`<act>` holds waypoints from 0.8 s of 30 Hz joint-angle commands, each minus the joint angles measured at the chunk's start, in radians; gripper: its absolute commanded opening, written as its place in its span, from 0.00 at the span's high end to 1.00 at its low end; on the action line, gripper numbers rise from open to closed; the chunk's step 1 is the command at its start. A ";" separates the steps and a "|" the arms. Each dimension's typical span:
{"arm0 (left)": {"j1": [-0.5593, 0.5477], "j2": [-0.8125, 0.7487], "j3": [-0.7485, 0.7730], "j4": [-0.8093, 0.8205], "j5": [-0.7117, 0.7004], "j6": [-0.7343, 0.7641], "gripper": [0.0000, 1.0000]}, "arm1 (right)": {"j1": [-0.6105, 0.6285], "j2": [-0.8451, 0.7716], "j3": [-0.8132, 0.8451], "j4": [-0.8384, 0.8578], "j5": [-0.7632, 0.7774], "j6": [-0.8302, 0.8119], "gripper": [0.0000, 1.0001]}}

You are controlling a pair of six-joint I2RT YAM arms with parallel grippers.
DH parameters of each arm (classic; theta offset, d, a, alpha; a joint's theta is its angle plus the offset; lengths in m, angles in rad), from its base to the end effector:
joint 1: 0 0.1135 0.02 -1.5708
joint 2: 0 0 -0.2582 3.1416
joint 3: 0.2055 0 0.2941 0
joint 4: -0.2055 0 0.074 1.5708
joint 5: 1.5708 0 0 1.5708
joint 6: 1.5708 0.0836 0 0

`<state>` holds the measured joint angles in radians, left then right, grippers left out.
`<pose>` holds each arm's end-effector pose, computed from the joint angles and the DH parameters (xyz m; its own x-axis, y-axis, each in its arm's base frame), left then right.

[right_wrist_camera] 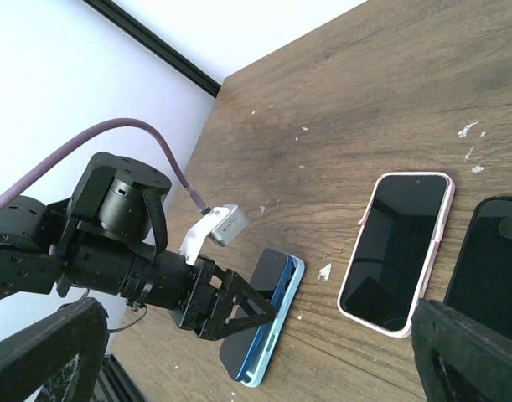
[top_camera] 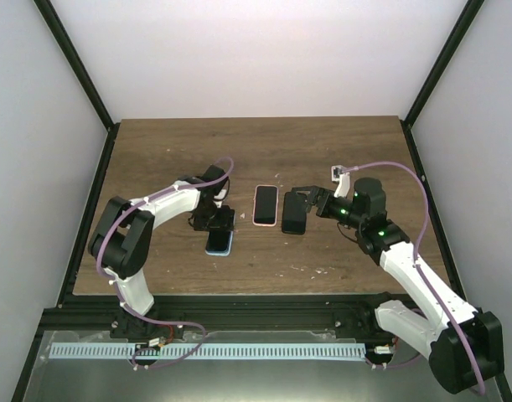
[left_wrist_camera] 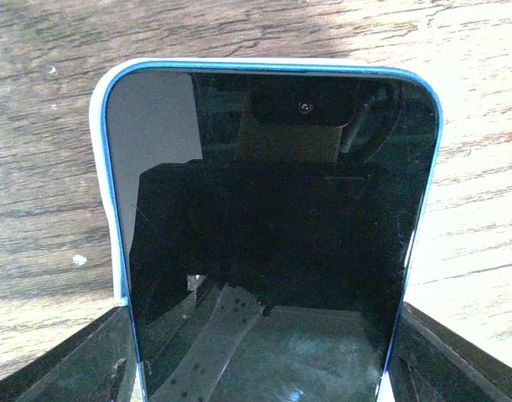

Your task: Put the phone into the phone case

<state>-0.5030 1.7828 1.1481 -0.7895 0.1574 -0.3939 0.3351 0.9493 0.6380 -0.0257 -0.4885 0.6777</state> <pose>0.3131 -0.1873 0.0886 -0.9908 0.1125 -0.0754 0.1255 0.9719 -0.1993 0.2719 0.1362 0.2435 -0.6876 0.3468 -0.6379 -0.3563 0.6044 0.7126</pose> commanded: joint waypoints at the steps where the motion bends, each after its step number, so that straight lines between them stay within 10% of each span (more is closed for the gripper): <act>1: 0.001 0.034 0.002 0.027 -0.022 -0.019 0.30 | -0.009 -0.020 -0.001 -0.002 0.006 -0.008 0.00; 24: -0.001 -0.041 0.023 -0.016 -0.092 -0.038 0.10 | -0.009 -0.029 -0.028 0.016 -0.004 0.027 0.00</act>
<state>-0.5041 1.7828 1.1503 -0.7910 0.1104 -0.4179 0.3351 0.9314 0.6289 -0.0269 -0.4877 0.6773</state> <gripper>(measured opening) 0.907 0.998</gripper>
